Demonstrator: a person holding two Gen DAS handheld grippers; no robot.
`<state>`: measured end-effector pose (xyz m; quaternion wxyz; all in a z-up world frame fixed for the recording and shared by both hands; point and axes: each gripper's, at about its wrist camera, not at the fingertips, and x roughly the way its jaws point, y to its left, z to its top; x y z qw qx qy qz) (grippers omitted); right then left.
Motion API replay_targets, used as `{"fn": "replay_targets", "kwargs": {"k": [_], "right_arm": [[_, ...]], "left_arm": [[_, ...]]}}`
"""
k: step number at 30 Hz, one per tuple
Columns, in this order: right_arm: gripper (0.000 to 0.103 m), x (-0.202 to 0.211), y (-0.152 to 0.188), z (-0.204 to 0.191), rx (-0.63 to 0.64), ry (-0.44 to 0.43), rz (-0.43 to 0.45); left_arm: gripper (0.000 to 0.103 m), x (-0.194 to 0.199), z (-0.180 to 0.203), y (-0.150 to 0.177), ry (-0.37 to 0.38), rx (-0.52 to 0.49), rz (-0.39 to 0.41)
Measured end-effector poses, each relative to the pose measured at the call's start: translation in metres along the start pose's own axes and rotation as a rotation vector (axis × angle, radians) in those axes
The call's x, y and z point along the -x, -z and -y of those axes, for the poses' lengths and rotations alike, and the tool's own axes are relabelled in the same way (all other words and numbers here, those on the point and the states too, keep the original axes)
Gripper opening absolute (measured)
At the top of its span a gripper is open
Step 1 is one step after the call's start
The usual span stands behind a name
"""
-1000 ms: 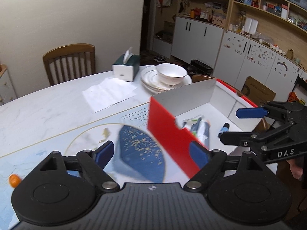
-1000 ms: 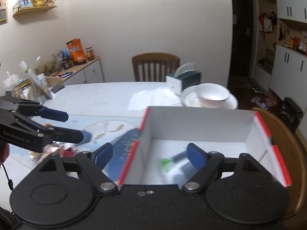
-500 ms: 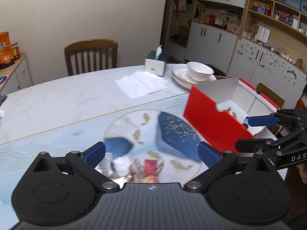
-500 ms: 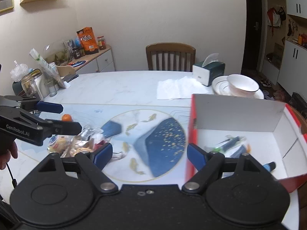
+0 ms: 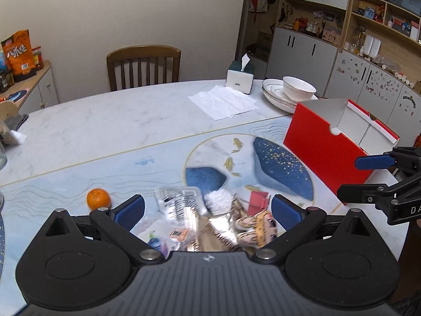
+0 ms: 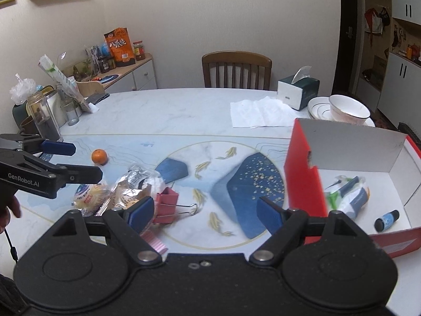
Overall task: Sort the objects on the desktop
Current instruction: 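Grasp the blueberry bread bag with the left tool while the right tool grasps the doll-face plush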
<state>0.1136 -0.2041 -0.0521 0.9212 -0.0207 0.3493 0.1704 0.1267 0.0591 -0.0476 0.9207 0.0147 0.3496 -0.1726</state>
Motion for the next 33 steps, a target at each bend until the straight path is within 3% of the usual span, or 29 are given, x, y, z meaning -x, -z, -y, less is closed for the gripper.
{"fn": "replay_targets", "kwargs": {"k": [14, 33], "right_arm": [[0.085, -0.034, -0.001, -0.044, 0.036, -0.062, -0.073], [0.083, -0.076, 0.004, -0.068, 0.045, -0.087, -0.165]], "left_arm": [[0.103, -0.016, -0.036, 0.029, -0.027, -0.034, -0.055], [0.102, -0.046, -0.055, 0.047, -0.011, -0.046, -0.122]]}}
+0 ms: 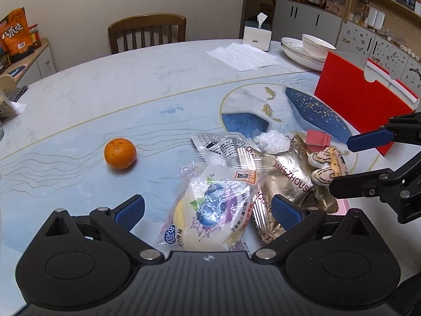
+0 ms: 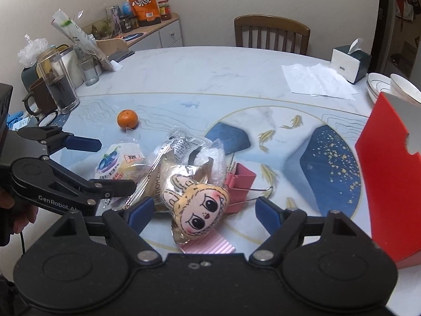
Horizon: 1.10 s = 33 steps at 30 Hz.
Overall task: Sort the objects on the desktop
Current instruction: 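Grasp the blueberry bread bag with the left tool while the right tool grasps the doll-face plush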
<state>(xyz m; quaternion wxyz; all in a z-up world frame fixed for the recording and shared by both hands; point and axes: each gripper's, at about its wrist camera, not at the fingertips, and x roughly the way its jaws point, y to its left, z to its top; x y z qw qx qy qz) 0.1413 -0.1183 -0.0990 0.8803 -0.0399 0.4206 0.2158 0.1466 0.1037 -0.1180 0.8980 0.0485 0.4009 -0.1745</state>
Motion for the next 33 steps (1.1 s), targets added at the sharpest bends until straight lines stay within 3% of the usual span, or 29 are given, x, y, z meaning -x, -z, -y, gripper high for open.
{"fn": "replay_targets", "kwargs": {"k": [10, 13, 15, 19, 23, 33], "right_arm": [[0.082, -0.008, -0.001, -0.004, 0.013, -0.012, -0.010], [0.080, -0.009, -0.001, -0.006, 0.019, -0.018, -0.014], [0.077, -0.010, -0.001, -0.007, 0.022, -0.019, -0.018], [0.061, -0.013, -0.002, -0.006, 0.018, -0.022, -0.033], [0.060, -0.012, -0.001, -0.005, 0.010, -0.019, -0.030], [0.056, 0.000, 0.000, -0.002, 0.008, -0.028, -0.008]], "left_arm": [[0.097, -0.004, -0.008, 0.003, 0.016, 0.014, -0.009], [0.090, -0.005, -0.008, 0.003, 0.024, 0.017, -0.012], [0.080, -0.005, -0.008, 0.003, 0.030, 0.016, -0.018], [0.067, -0.004, -0.007, 0.002, 0.035, 0.014, -0.021], [0.057, -0.002, -0.004, 0.002, 0.028, 0.008, -0.023], [0.053, 0.010, 0.000, -0.001, 0.001, 0.025, -0.027]]}}
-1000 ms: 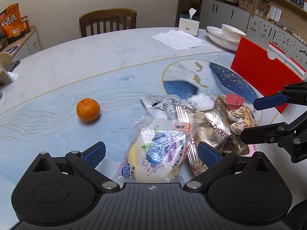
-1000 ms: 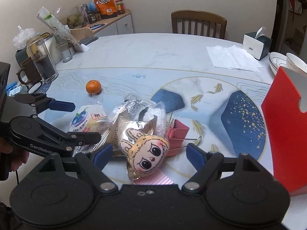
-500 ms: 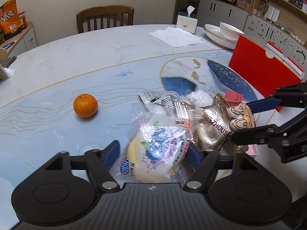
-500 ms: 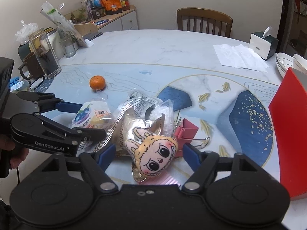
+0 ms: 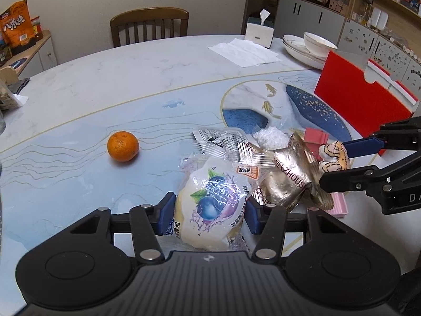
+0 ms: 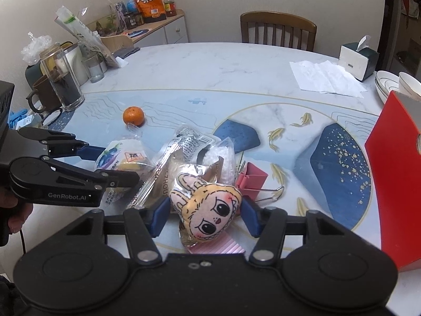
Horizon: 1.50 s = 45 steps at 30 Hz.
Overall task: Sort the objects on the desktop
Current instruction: 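Grasp the blueberry bread bag with the left tool while the right tool grasps the doll-face plush, then carry the bread bag and plush into the red box and release both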
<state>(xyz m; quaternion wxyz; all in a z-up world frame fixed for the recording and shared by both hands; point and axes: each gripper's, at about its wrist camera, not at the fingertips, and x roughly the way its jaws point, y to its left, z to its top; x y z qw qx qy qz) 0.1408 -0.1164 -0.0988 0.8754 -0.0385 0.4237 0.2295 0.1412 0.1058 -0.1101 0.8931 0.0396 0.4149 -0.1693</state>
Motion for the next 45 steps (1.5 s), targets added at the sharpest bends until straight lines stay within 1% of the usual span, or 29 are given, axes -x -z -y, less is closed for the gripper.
{"fn": "replay_targets", "kwargs": {"k": [8, 20, 27, 32, 45], "right_arm": [[0.056, 0.017, 0.002, 0.011, -0.029, 0.012, 0.013], [0.056, 0.056, 0.000, 0.035, -0.050, 0.044, 0.059], [0.056, 0.088, -0.003, 0.064, -0.070, 0.053, 0.103], [0.056, 0.105, -0.003, 0.088, -0.067, 0.065, 0.117], [0.056, 0.140, 0.007, 0.166, -0.085, 0.128, 0.145]], "left_arm": [[0.053, 0.021, 0.015, -0.008, -0.001, 0.008, 0.015], [0.053, 0.041, 0.064, -0.035, 0.052, -0.037, 0.061], [0.053, 0.044, 0.102, -0.055, 0.087, -0.078, 0.083], [0.053, 0.041, 0.134, -0.069, 0.110, -0.109, 0.093], [0.053, 0.019, 0.221, -0.110, 0.163, -0.179, 0.128]]}}
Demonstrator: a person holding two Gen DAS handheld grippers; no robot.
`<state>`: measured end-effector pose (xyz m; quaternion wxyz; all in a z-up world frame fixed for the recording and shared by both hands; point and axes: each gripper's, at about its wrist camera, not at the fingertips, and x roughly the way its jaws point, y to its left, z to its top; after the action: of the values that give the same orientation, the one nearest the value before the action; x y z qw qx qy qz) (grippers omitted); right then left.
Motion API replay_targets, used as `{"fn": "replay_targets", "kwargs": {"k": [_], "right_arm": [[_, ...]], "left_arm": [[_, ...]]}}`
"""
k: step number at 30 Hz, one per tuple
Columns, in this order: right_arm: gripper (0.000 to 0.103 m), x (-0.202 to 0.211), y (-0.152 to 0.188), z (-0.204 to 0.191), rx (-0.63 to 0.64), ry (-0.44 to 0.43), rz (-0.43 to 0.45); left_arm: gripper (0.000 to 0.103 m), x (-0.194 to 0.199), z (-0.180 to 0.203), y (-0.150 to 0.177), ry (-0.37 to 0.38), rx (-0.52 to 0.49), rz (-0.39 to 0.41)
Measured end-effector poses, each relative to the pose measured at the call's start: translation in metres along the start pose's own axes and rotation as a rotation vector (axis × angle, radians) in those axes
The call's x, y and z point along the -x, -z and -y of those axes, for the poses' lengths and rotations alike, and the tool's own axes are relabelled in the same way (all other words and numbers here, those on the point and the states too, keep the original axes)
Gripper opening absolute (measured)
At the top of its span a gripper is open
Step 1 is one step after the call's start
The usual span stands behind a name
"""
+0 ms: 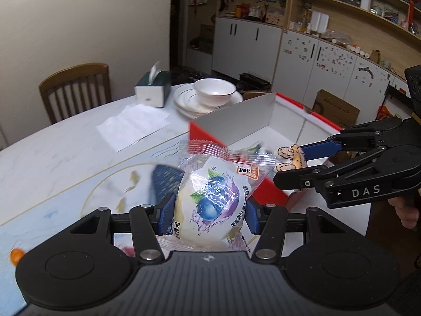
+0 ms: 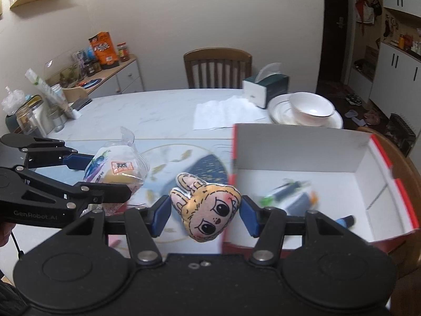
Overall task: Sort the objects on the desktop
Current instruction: 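Carry the bread bag and plush into the red box and release both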
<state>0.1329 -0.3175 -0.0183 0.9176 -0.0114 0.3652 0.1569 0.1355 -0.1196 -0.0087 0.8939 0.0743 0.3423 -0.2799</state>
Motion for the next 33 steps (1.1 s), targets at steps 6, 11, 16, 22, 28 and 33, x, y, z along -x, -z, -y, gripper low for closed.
{"fn": "replay_targets", "kwargs": {"k": [6, 11, 16, 22, 28, 33], "right_arm": [[0.056, 0.005, 0.001, 0.035, 0.001, 0.027, 0.002], [0.056, 0.007, -0.001, 0.062, 0.004, 0.043, 0.011], [0.055, 0.006, -0.005, 0.085, 0.017, 0.052, 0.015], [0.055, -0.002, -0.007, 0.114, 0.034, 0.091, -0.001], [0.055, -0.018, -0.010, 0.142, 0.072, 0.116, -0.031], [0.055, -0.041, -0.013, 0.161, 0.088, 0.110, -0.083]], "left_arm": [[0.053, -0.022, 0.028, -0.019, 0.010, -0.024, 0.004], [0.053, -0.039, 0.048, -0.033, 0.018, -0.049, 0.007], [0.053, -0.056, 0.069, -0.046, 0.018, -0.093, 0.002], [0.053, -0.083, 0.088, -0.054, 0.030, -0.145, -0.032], [0.053, -0.110, 0.107, -0.058, 0.030, -0.222, -0.064], [0.053, -0.139, 0.117, -0.062, 0.028, -0.272, -0.115]]}}
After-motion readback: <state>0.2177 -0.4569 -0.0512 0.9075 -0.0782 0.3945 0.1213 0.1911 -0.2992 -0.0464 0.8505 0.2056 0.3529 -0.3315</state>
